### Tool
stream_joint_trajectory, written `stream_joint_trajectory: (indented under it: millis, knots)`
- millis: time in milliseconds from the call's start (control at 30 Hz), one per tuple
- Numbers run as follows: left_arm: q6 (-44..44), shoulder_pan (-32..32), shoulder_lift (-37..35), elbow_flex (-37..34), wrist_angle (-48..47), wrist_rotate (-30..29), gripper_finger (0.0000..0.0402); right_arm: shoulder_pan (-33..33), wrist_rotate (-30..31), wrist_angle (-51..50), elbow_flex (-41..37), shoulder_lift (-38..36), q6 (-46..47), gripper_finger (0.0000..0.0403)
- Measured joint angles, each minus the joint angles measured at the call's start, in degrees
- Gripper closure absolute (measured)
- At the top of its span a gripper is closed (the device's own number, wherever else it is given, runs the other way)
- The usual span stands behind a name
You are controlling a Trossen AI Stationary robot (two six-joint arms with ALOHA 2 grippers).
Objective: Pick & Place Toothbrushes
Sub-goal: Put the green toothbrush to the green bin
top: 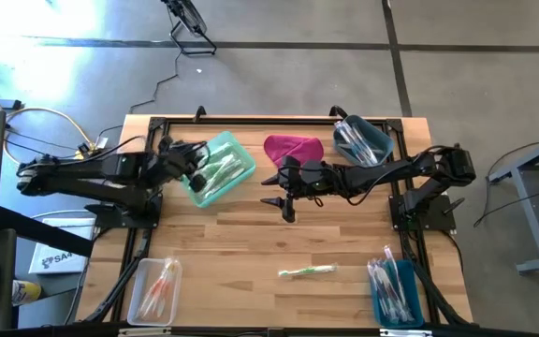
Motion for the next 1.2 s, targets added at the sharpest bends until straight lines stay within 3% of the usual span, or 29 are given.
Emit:
stream_joint_trajectory:
  millis: [400,733,1033,1200]
  knots:
    - [6.72,22.36,12.24,1.26,-0.22,22.80,0.0375,0.02,0.67,-1.09,-0.02,0.02,0.04,0.0164]
    - [11.38,34.16,23.17,1.28,2.93,40.71,0.0375,-0.09,1.75,-1.11,-0.02,0.02,-0.03,0.0164]
    - [11.35,37.28,28.37,1.28,3.89,40.73,0.0373,-0.09,3.04,-2.10,-0.02,0.02,-0.09,0.0164]
    - [12.54,37.26,28.41,1.26,5.80,40.56,0.0334,-0.09,3.02,-2.84,-0.02,0.02,-0.09,0.0164]
